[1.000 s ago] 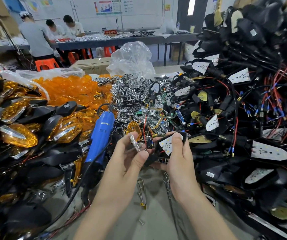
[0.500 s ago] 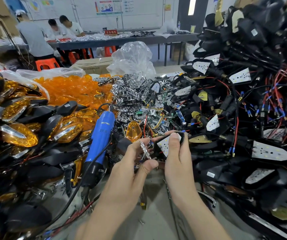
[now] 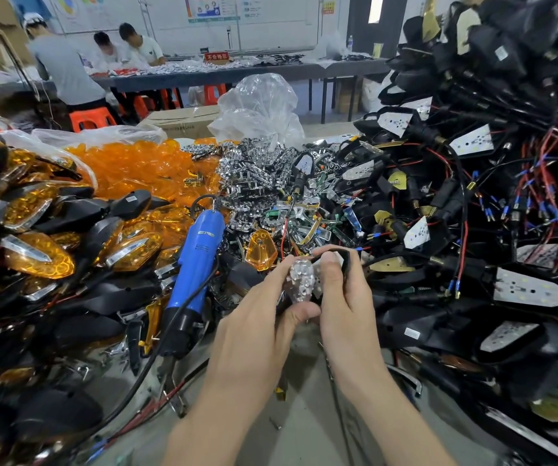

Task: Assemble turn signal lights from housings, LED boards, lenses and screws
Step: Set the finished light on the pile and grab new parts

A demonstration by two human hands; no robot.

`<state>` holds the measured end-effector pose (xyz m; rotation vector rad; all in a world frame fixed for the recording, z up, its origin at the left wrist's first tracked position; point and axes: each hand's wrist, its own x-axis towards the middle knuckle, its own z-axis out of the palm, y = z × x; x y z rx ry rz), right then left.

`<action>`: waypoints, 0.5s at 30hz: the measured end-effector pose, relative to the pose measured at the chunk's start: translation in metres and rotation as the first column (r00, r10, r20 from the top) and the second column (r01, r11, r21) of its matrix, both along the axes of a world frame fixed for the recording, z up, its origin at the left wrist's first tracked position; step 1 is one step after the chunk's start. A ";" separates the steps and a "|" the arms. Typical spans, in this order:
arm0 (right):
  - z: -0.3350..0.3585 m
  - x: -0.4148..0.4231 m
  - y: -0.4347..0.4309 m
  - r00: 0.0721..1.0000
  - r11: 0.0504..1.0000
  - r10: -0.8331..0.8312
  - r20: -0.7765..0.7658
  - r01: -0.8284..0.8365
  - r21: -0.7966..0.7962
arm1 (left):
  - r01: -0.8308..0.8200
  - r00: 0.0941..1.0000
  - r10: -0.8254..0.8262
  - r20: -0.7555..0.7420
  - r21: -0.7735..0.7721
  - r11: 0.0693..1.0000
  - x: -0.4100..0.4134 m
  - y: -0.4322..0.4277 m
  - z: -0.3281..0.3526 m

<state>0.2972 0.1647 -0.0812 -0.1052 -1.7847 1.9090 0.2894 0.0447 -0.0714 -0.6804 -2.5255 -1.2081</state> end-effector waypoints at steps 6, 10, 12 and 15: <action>-0.004 -0.001 0.002 0.992 0.998 0.033 0.124 -0.025 -0.063 | 0.012 0.998 -0.013 0.060 0.018 1.000 0.000 0.007 -0.005; 0.001 0.000 0.002 0.984 0.998 0.021 0.177 -0.011 -0.055 | 0.005 0.997 -0.007 0.080 0.026 1.000 0.001 0.010 -0.007; 0.000 0.002 0.002 0.974 0.997 0.025 0.224 -0.009 -0.073 | 0.003 0.998 -0.004 0.062 0.017 1.000 0.000 0.011 -0.008; -0.004 0.001 0.003 0.972 0.994 0.026 0.233 -0.001 -0.106 | 0.004 1.000 -0.004 -0.008 -0.004 1.000 -0.001 0.013 -0.010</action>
